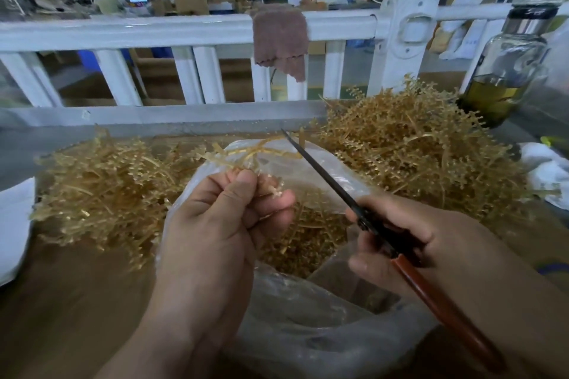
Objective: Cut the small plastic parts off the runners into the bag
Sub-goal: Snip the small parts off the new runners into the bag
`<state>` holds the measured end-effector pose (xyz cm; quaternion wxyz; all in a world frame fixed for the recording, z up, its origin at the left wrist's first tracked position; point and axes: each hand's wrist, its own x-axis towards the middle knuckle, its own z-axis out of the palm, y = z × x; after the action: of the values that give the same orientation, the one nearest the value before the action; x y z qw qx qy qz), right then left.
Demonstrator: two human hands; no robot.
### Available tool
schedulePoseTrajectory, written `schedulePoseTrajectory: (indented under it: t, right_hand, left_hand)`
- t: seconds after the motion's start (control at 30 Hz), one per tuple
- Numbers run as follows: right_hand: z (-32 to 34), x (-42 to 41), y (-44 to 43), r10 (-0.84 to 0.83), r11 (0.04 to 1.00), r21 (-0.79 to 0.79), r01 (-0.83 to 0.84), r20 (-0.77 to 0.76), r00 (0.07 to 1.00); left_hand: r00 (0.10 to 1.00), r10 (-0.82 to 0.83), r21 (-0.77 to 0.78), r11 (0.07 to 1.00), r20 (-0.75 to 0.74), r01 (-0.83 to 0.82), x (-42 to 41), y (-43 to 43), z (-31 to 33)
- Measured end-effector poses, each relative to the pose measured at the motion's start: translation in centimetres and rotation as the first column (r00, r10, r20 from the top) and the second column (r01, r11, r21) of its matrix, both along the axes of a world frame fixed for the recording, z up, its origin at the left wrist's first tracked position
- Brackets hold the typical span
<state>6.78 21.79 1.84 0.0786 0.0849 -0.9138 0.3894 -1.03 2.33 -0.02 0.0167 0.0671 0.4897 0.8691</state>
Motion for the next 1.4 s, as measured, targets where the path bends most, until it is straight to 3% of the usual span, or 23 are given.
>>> schedulePoseTrajectory:
  t: [0.47,0.8,1.4]
  right_hand:
    - [1.6,0.6,-0.2,-0.029,0.979,0.203,-0.005,0.163,0.986]
    - [1.4,0.8,-0.9,-0.107,0.934,0.351,0.07,0.086,0.991]
    - [1.2,1.2,-1.5,-0.119,0.916,0.387,0.111,-0.002,0.993]
  left_hand:
    - [0.973,0.127,-0.023,0.991,-0.191,-0.134,-0.2,-1.0,0.3]
    - [0.975,0.136,-0.073,0.986,-0.176,-0.15,0.2,-0.9,0.1]
    - [0.967,0.153,-0.101,0.979,-0.202,-0.176,0.5,-0.9,-0.1]
